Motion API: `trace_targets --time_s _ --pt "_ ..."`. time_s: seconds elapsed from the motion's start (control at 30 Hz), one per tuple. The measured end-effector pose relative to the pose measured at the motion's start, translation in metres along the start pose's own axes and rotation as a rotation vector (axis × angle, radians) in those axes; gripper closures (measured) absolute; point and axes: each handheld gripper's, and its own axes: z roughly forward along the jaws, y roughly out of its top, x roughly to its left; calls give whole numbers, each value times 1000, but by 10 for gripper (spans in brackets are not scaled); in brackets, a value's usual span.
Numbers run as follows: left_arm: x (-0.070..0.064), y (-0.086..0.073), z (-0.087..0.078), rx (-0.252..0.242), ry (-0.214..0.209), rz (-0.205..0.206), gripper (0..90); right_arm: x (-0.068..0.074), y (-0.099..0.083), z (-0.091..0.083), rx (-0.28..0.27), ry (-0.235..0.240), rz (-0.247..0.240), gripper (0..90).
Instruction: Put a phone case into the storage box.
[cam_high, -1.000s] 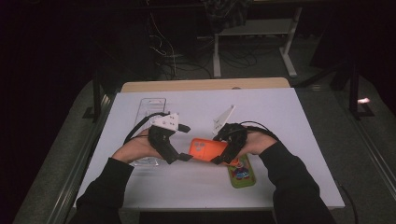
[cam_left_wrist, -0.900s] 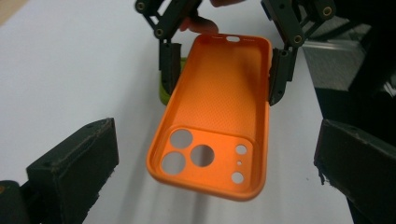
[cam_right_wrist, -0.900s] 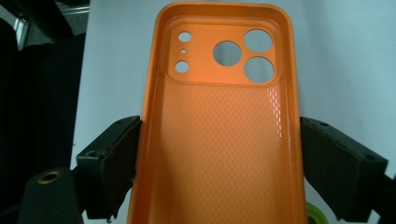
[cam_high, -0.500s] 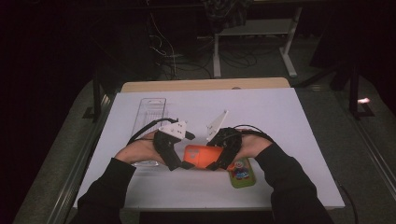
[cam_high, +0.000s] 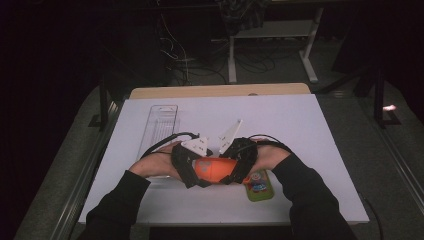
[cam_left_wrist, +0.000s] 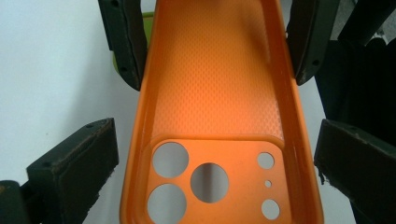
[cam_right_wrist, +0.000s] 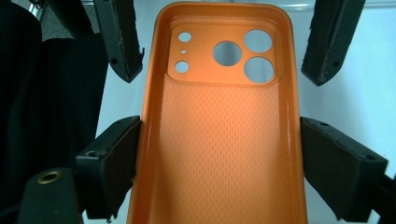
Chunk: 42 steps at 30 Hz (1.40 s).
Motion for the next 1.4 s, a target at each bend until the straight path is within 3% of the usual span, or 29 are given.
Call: trace_targets --time_s 0.33,0.37,0.57,0.9,1.13,1.3,1.4 --pt "2 -1 4 42 -7 7 6 0 0 -2 -5 0 -3 148" --pt "2 -1 4 41 1 10 65 0 0 -2 -3 -1 -3 148" --pt "2 -1 3 39 -9 2 141 0 -1 -2 3 -1 1 148" --pt "3 -1 4 44 -18 3 159 0 -1 -1 15 6 1 148" --pt "2 -1 2 33 -18 -3 165 0 -2 -2 -7 12 9 144" --pt "3 -2 0 41 0 9 165 0 -6 -3 -32 -7 36 83" --pt "4 -2 -1 44 7 -2 165 -4 -10 -12 -74 -38 87 11"
